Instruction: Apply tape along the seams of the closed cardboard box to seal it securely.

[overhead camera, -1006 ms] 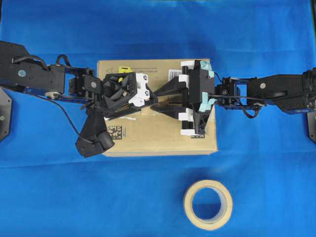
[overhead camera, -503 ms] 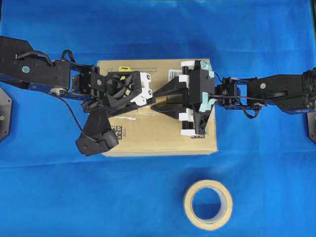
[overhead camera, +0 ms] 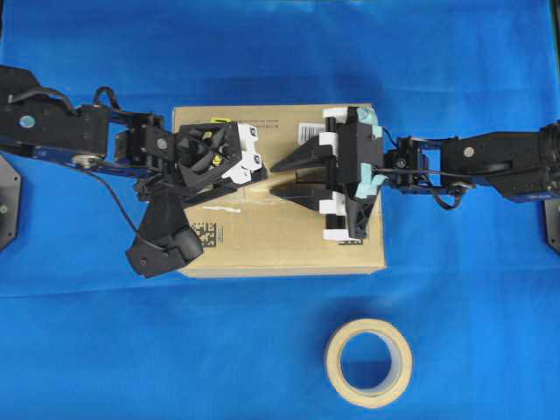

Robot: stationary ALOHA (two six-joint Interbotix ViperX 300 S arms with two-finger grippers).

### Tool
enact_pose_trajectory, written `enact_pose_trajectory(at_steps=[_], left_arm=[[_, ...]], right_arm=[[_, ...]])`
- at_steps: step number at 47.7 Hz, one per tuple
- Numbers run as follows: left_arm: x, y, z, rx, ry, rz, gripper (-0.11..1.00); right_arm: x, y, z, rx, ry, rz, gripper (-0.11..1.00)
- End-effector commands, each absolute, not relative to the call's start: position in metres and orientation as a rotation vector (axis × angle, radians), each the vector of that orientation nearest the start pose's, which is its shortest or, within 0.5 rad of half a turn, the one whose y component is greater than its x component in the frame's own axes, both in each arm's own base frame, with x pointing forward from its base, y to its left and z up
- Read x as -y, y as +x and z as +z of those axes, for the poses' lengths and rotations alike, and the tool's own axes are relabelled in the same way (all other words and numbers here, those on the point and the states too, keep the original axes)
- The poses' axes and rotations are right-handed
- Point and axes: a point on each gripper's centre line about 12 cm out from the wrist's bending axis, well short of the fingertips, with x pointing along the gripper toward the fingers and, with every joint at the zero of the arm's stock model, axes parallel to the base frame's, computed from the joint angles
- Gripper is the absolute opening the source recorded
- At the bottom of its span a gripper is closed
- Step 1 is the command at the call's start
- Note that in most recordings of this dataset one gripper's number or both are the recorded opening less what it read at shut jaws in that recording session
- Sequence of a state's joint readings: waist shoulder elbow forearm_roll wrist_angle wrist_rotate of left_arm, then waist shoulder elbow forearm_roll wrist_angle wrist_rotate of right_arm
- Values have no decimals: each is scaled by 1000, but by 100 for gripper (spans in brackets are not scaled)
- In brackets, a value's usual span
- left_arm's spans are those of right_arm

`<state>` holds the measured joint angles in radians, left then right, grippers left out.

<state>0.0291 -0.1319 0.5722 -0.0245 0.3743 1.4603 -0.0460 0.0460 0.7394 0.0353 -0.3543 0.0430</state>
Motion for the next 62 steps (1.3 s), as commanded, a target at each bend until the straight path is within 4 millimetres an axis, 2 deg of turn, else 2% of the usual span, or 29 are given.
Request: enact_pose_trajectory(at_steps=[1,8,20,25,28,32,37,47,62], left_arm=[[-9,372,236,-591,1333,-476,65],[-10,368,243,-515,1286,-377,65],[-4,363,255,-400,1174,-260,65],[0,364,259,-356,1069,-212,65],[0,367,260,-342,983,-184,63],[0,369,260,-324,826,-139,56],[0,372,255,-310,640,-98,39],[-2,376,233,-306,357,-41,1],[-6,384,205,-359,272,-25,0]], right_arm=[[19,386,170,-417,85,-73,42],[18,373,178,-396,94,-77,42],[18,361,237,-240,76,-69,41],[21,359,246,-212,75,-76,40],[27,360,245,-210,78,-92,35],[30,363,244,-214,82,-101,20],[31,370,239,-230,83,-101,0],[32,391,225,-265,84,-102,0],[25,414,202,-312,80,-82,0]])
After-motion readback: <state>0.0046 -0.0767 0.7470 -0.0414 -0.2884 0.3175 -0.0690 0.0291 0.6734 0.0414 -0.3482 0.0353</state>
